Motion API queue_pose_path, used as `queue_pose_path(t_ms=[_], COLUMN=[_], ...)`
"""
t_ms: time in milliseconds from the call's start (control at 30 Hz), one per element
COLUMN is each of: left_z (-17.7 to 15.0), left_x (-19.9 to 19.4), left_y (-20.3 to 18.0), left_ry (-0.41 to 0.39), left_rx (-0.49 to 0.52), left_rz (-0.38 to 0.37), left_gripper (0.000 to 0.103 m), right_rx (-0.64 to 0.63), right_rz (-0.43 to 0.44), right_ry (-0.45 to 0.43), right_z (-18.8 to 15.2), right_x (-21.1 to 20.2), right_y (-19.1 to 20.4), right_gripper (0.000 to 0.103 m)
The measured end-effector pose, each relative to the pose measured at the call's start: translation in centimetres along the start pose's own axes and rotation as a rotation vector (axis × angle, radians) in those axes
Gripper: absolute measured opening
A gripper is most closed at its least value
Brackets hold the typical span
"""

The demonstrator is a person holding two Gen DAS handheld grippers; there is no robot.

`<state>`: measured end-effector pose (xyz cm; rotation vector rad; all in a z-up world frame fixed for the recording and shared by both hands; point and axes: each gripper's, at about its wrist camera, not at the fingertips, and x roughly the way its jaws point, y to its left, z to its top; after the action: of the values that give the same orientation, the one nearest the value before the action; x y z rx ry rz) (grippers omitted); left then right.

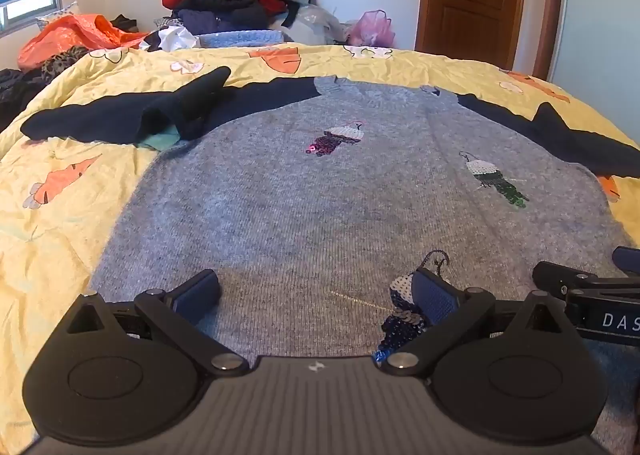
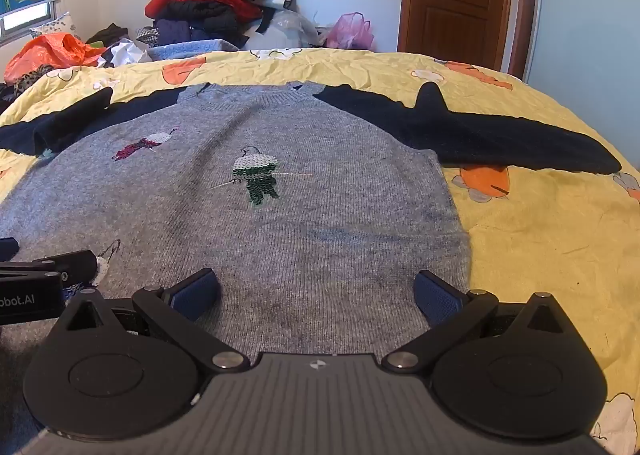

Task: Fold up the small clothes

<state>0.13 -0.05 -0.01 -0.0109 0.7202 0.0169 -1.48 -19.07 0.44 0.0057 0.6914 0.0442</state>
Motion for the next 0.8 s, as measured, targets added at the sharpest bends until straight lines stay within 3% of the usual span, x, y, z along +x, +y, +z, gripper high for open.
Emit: queue_pose_path(t_ms=[800], left_z=[-0.13], left_x=[-0.23], left_y=[-0.08], left_ry=[-0.018], left_rx=[-0.011], left_rz=[0.008], left_gripper=[0.103], right_rx=[0.000], right_rz=[0.000], right_ry=[-0.001], right_z=[-0.03], right_x=[-0.06], right_y=[-0.03], right_gripper=[0.103])
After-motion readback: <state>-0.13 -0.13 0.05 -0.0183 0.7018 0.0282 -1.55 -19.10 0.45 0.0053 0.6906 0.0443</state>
